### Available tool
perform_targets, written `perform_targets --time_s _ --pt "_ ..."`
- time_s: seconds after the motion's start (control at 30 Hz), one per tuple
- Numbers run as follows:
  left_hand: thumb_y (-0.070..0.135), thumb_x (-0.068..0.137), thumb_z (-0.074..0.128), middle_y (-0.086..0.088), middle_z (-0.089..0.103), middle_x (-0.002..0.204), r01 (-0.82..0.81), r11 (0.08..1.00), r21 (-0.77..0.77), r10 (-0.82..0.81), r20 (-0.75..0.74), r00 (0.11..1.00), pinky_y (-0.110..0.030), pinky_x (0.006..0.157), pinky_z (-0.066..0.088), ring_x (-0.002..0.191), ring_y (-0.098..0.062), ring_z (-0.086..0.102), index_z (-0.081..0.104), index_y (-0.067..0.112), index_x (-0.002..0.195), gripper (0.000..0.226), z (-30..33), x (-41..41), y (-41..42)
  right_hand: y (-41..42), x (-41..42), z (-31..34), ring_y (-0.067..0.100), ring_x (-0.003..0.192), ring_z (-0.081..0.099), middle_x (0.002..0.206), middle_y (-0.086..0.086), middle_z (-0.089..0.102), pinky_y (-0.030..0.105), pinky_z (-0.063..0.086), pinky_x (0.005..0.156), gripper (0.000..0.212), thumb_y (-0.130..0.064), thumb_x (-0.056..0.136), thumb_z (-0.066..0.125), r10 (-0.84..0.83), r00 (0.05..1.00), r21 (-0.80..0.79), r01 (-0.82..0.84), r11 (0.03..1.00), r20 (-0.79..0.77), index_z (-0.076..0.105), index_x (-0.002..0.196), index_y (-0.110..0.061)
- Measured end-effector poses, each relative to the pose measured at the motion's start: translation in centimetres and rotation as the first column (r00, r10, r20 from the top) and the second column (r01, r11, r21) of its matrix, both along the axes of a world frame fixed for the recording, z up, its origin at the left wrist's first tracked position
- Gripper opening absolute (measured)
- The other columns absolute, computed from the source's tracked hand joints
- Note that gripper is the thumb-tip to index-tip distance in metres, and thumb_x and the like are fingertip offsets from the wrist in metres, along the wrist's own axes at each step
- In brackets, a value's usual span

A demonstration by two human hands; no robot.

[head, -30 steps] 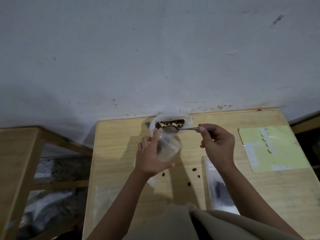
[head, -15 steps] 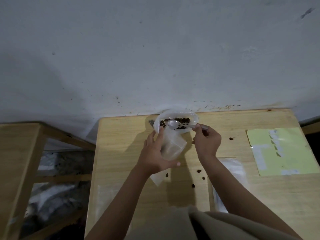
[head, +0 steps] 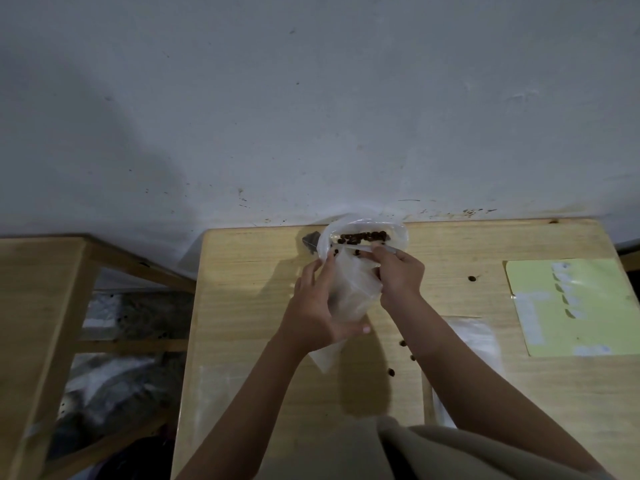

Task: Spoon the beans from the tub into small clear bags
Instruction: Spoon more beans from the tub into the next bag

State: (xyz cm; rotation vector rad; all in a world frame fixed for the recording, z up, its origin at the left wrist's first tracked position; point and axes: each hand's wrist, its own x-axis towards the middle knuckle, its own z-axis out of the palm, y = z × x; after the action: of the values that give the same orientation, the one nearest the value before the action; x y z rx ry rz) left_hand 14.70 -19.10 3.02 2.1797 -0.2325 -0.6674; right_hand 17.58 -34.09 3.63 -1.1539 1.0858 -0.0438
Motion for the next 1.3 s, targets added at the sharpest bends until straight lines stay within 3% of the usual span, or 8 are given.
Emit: perform_targets --time_s 0.07,0.2,0.37,0.63,0.83,1.0,1.13,1.3 --pt "0.058 0.053 0.085 0.010 0.005 0.153 -0.001 1.000 -0.002 0.001 -0.003 1.000 -0.042 0.111 0.030 0.141 -0.014 0.011 -0.002 0.036 0.150 0.132 0.1 -0.1 0.0 -0.2 -0.5 0.2 0.008 0.039 0.050 0.068 0.008 0.067 0.021 0.044 0.046 0.014 -0.008 0.083 0.068 -0.005 1.000 0.005 0.005 1.000 0.000 0.069 0.069 -0.009" --pt "0.058 0.054 0.084 0.013 0.003 0.152 0.001 1.000 0.011 -0.001 -0.003 1.000 -0.045 0.112 0.030 0.142 -0.015 0.010 -0.004 0.038 0.150 0.132 0.3 -0.2 0.1 -1.1 -1.4 0.0 0.015 0.044 0.039 0.071 0.010 0.068 0.025 0.041 0.050 0.015 -0.012 0.083 0.069 -0.048 0.999 0.016 0.048 0.999 -0.017 0.067 0.068 -0.011" --pt "0.060 0.051 0.083 0.016 0.001 0.153 -0.007 1.000 0.030 0.007 0.003 1.000 -0.046 0.111 0.030 0.143 -0.014 0.009 -0.006 0.049 0.146 0.131 0.3 -0.2 0.4 -2.4 -2.7 -0.3 0.012 0.044 0.040 0.081 0.010 0.073 0.025 0.041 0.048 0.013 -0.013 0.084 0.069 -0.066 0.997 0.026 0.067 0.997 -0.036 0.064 0.073 -0.010" --pt "0.058 0.052 0.084 0.011 0.005 0.149 -0.013 0.996 0.088 0.010 0.029 1.000 -0.043 0.110 0.034 0.140 -0.017 0.014 -0.004 0.042 0.148 0.132 -0.3 -1.0 1.0 -4.3 -4.3 0.5 0.010 0.044 0.039 0.084 0.008 0.072 0.024 0.044 0.048 0.008 -0.014 0.085 0.068 -0.081 0.997 -0.013 0.081 0.997 0.011 0.067 0.077 -0.013" --pt "0.060 0.057 0.080 0.001 0.016 0.144 -0.027 0.965 0.261 -0.011 0.143 0.990 -0.040 0.106 0.034 0.128 -0.021 0.025 -0.003 0.028 0.151 0.130 -0.5 -1.7 1.3 -5.5 -5.9 2.2 0.009 0.042 0.040 0.085 0.010 0.073 0.025 0.042 0.044 0.007 -0.014 0.084 0.068 -0.010 0.993 -0.072 0.018 0.997 0.116 0.069 0.077 -0.013" --pt "0.061 0.059 0.078 -0.001 0.017 0.145 -0.047 0.951 0.305 -0.012 0.187 0.982 -0.039 0.107 0.031 0.126 -0.023 0.026 -0.005 0.026 0.151 0.129 -0.3 -1.7 1.0 -5.5 -7.4 3.8 0.009 0.039 0.043 0.070 0.001 0.072 0.025 0.043 0.040 0.011 -0.012 0.087 0.065 0.153 0.963 -0.262 -0.092 0.961 0.222 0.071 0.078 -0.013" --pt "0.061 0.059 0.078 -0.002 0.019 0.144 -0.062 0.950 0.307 -0.002 0.205 0.979 -0.040 0.105 0.033 0.125 -0.025 0.027 -0.003 0.026 0.152 0.128 -0.1 -1.5 0.5 -4.6 -8.1 4.6 0.015 0.042 0.049 0.071 0.010 0.071 0.030 0.047 0.043 0.011 -0.012 0.085 0.067 0.374 0.888 -0.532 -0.187 0.826 0.268 0.074 0.079 -0.019" --pt "0.061 0.056 0.080 -0.001 0.020 0.144 -0.077 0.962 0.264 0.037 0.155 0.987 -0.042 0.104 0.035 0.126 -0.024 0.026 -0.001 0.028 0.152 0.130 -0.6 -1.9 0.5 -4.2 -7.2 4.0 0.009 0.054 0.056 0.080 -0.001 0.072 0.027 0.050 0.048 0.007 -0.014 0.085 0.068 0.330 0.882 -0.677 -0.017 0.735 0.336 0.074 0.089 -0.013"
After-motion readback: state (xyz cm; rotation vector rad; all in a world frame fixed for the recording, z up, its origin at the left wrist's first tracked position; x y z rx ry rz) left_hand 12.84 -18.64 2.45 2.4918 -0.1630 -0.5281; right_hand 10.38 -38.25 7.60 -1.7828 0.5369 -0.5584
